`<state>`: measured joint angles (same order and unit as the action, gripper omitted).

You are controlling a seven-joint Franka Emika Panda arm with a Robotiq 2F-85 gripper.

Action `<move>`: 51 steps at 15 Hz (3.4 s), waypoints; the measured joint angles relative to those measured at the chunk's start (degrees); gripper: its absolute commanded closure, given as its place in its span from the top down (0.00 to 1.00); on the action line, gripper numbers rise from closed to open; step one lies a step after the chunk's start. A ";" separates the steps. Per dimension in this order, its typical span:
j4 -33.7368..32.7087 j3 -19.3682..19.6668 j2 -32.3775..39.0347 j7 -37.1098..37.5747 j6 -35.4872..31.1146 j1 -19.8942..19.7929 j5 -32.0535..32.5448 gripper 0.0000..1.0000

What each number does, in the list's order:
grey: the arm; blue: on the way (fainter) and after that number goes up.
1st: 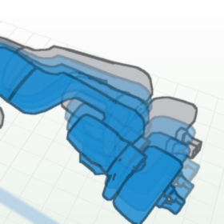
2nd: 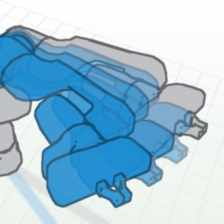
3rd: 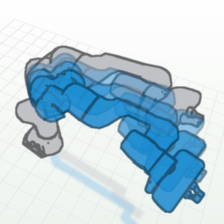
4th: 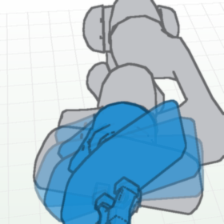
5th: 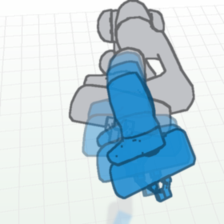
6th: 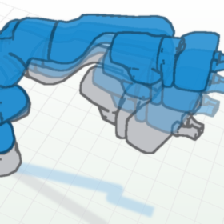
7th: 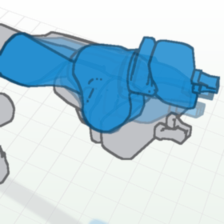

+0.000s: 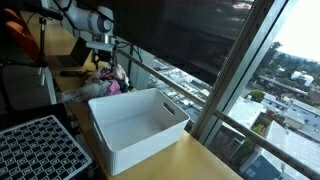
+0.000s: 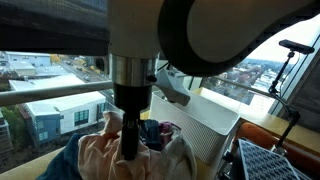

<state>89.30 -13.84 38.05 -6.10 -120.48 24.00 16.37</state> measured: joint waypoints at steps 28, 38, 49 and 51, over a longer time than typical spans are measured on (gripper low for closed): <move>-4.25 -2.09 2.78 2.53 1.67 1.84 -4.39 0.00; -0.07 -0.75 -19.61 7.49 8.63 -0.99 -4.42 0.00; 34.08 4.82 -46.12 12.15 -0.84 -14.28 -9.00 0.00; 40.25 7.22 -47.60 12.16 -5.37 -17.30 -8.82 0.00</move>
<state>129.54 -6.63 -9.55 6.06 -125.85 6.70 7.55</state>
